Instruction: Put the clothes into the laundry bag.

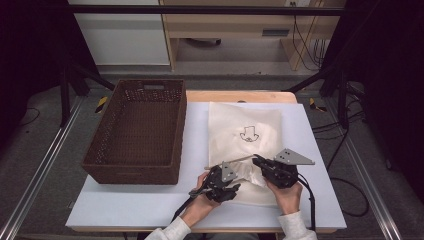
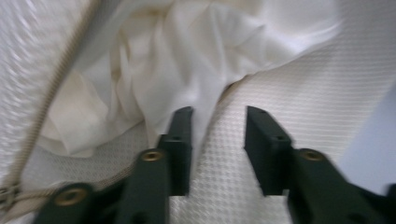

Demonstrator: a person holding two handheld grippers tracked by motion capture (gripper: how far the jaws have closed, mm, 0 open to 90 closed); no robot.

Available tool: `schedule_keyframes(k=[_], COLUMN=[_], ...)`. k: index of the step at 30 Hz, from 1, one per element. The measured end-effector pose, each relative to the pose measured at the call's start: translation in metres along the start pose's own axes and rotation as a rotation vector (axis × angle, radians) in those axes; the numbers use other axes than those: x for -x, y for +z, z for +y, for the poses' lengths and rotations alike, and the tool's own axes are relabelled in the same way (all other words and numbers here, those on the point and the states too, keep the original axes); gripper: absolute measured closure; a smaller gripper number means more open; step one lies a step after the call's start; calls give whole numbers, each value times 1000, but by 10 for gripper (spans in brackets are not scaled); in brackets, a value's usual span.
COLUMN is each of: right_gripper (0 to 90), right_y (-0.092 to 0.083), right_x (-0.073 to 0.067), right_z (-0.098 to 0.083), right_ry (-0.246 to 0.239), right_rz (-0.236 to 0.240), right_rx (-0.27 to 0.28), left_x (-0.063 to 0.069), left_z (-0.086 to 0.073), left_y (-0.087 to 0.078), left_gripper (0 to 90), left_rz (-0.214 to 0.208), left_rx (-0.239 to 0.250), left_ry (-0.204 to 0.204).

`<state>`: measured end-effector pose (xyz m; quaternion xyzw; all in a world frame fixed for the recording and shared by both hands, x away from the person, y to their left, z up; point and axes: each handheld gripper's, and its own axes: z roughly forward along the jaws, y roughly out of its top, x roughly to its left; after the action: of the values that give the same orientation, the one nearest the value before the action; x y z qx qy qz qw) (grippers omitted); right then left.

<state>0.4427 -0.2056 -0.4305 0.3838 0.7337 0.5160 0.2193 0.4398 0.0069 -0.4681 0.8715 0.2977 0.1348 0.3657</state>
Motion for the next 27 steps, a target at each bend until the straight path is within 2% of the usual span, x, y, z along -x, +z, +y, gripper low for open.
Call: schedule_keyframes(k=[3, 5, 9, 11, 14, 15, 17, 19, 22, 24, 26, 27], right_gripper=[864, 864, 864, 864, 865, 864, 864, 864, 863, 862, 861, 861], right_y=[-1, -1, -1, -2, -3, -2, -1, -1, -1, -1, -2, -2], right_x=[1, 1, 1, 1, 2, 2, 2, 2, 2, 2, 1, 1], right_z=[0, 0, 0, 1, 1, 0, 0, -1, -1, 0, 0, 0], right_ry=[-3, 0, -2, 4, 8, 9, 4, 5, 0, -4, -4, -6], right_rz=[3, 5, 6, 6, 1, 4, 1, 3, 0, -1, -2, -3], right_rx=[2, 0, 2, 5, 6, 4, -1, -4, -2, -3, 1, -1], left_x=[-1, -1, 1, 2, 0, 0, 2, 5, 11, 12, 9, 6], left_z=[3, 11, 24, 26, 26, 24, 22, 19, 12, 6, -3, -8], left_y=[12, 17, 35, 45, 46, 43, 33, 17, -14, -30, -45, -52], left_gripper=[845, 871, 892, 891, 890, 886, 781, 646, 529, 461, 404, 379], left_rz=[38, 62, 132, 166, 163, 153, 115, 76, 52, 63, 88, 107], left_rx=[7, 22, 34, 58, 78, 82, 90, 105, 127, 133, 137, 139], left_ry=[-14, -25, -4, 6, -17, -16, -9, 19, 82, 105, 114, 106])
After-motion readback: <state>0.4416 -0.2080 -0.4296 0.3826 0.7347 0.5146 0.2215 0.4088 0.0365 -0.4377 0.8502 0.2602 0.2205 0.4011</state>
